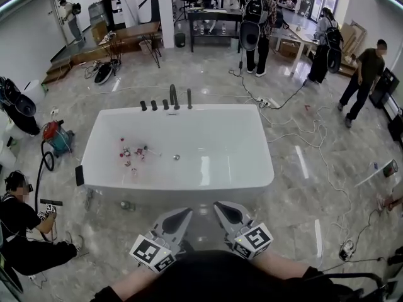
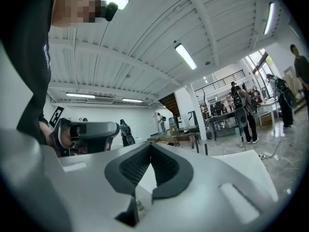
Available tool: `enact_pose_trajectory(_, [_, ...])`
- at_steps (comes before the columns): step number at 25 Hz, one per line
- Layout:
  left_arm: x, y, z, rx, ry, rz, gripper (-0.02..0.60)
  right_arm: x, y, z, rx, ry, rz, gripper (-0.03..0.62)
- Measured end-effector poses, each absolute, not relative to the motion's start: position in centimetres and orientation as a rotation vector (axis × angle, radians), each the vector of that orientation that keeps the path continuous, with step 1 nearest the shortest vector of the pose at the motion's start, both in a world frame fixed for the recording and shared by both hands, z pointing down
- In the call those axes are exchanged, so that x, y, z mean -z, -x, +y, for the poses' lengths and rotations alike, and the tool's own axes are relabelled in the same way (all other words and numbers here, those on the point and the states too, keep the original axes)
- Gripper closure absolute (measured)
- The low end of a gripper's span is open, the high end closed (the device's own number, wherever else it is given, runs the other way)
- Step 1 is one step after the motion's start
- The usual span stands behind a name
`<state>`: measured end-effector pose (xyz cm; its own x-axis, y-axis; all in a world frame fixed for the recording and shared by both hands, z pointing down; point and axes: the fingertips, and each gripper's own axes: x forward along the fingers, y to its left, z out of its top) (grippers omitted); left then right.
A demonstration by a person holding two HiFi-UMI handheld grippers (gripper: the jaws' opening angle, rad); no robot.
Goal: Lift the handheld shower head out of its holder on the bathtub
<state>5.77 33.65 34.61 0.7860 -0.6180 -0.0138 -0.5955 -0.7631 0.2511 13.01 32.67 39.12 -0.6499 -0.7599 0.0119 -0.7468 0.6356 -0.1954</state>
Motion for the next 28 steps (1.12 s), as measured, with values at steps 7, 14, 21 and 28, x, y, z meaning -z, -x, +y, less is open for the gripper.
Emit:
enact_pose_trajectory(7, [-35.1,-3.9,25.2,0.168,-2.745,-0.909,0.581,-39.7,-10.8,24.3,0.273,1.312,2.797,0.592])
enact_pose_trajectory(14, [-36.0,0.1,12.0,0.142,-2.802,-0.795,0.581,-40.6,-6.4,11.9,0.277,1.396,2.773,0.591])
enact_pose_trajectory(21, [-36.6,1.7,2.2,0.101,-2.825,-0.660,0.581,-40.5,-3.9,1.5,0.275,1.486,2.706,0.592])
enact_pose_trajectory(28, [-36.2,0.5,-3.7,0.177,-2.779,-0.702,0.581,-41.1,-4.7,-3.7,0.309,1.489,2.713,0.591])
